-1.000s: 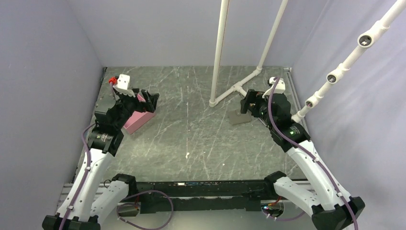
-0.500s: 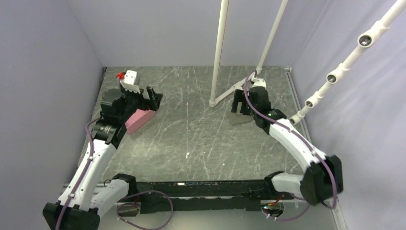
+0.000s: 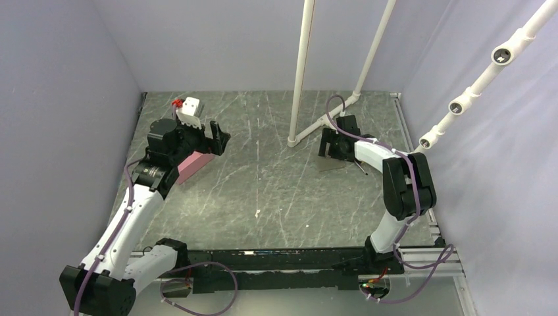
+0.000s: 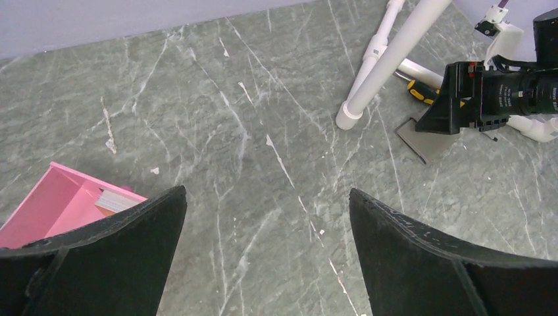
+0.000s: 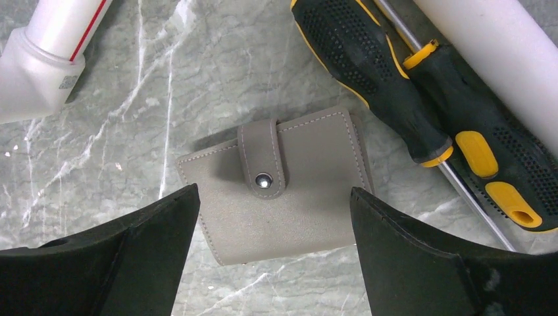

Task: Put the credit cards into the card holder
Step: Move the card holder to the center of the board, then open the card holder at the center of the board.

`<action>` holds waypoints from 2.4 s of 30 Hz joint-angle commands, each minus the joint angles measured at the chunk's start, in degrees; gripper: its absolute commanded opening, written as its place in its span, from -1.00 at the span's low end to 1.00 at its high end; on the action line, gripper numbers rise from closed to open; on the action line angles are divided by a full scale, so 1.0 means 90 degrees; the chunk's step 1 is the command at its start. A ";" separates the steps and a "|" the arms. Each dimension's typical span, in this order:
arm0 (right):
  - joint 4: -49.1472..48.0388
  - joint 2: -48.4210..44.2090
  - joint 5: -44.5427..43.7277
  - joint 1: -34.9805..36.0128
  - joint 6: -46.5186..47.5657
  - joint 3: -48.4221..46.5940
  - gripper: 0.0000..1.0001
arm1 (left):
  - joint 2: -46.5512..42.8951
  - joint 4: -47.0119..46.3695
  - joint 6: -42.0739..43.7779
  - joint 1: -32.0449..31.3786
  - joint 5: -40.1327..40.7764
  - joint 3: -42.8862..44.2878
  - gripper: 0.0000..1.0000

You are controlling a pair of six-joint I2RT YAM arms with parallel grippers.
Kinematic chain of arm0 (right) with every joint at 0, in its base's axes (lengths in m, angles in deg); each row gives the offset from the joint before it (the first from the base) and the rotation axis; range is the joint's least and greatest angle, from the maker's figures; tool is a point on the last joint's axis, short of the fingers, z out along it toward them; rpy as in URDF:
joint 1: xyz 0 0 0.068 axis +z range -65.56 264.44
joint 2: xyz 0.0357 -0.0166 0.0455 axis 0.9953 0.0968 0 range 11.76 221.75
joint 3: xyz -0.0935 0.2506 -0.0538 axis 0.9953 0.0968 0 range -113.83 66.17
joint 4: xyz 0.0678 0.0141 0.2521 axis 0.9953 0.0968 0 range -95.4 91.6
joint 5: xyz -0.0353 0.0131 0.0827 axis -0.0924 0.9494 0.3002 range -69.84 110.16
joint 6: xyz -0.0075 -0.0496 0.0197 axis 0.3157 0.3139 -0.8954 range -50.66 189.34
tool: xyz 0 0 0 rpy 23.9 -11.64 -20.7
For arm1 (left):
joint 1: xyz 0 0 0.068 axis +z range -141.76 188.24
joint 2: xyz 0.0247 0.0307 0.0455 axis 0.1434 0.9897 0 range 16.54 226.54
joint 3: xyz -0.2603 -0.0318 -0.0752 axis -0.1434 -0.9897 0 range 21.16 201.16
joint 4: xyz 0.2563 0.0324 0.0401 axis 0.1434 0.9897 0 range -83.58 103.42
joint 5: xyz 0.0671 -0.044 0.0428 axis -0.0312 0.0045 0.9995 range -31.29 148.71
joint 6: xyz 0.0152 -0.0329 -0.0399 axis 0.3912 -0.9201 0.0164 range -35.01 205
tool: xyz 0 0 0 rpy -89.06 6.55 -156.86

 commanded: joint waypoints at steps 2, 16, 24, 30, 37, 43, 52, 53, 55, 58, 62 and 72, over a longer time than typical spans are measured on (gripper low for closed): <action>-0.0274 0.0207 -0.0275 0.0086 0.0147 -0.0096 0.73 | -0.0001 -0.0172 0.0164 -0.0034 -0.0206 0.0269 0.98; -0.0208 0.0180 -0.1319 0.2275 -0.0037 0.0763 0.23 | 0.0084 0.0026 0.0343 -0.0275 0.0107 0.0342 0.98; -0.0418 -0.0347 -0.0170 0.3466 -0.0431 0.0951 0.23 | 0.0181 0.0140 0.0305 -0.0454 0.0223 0.0410 0.98; -0.0897 -0.1440 0.0987 0.3464 -0.0487 0.1234 0.46 | 0.0365 0.0456 0.0218 -0.0912 0.0722 0.0468 0.98; -0.0613 -0.1725 0.1386 0.2623 -0.0189 0.1272 0.56 | 0.0703 0.2141 -0.1751 -0.1001 0.0990 0.0663 0.94; -0.1235 -0.1406 0.2348 0.2417 -0.0582 0.1380 0.52 | -0.0035 0.1272 -0.4226 -0.1015 -0.0677 -0.1225 0.69; -0.1993 -0.1037 0.2813 0.2506 -0.1067 0.1786 0.06 | 0.0589 -0.0536 -0.5477 -0.2457 -0.0158 -0.2795 0.28; -0.2008 -0.1049 0.2762 0.2524 -0.1062 0.1819 0.03 | 0.0857 -0.0472 -0.5432 -0.2651 0.0027 -0.2676 0.25; -0.1938 -0.1078 0.2634 0.2538 -0.0961 0.1907 -0.03 | 0.1495 -0.0647 -0.5375 -0.2956 0.0238 -0.2494 0.22; -0.1623 -0.1329 0.1974 0.2528 -0.0768 0.1995 -0.03 | 0.2490 -0.1417 -0.5409 -0.3213 0.0100 -0.2270 0.08; -0.1057 -0.1507 0.1131 0.2461 -0.0570 0.1991 0.04 | 0.3255 -0.1868 -0.5477 -0.3600 0.0281 -0.1971 0.02; -0.2047 -0.1095 0.2168 0.2888 -0.1194 0.2421 -0.09 | 0.3607 -0.1194 -0.5387 -0.3671 0.0883 -0.1516 0.03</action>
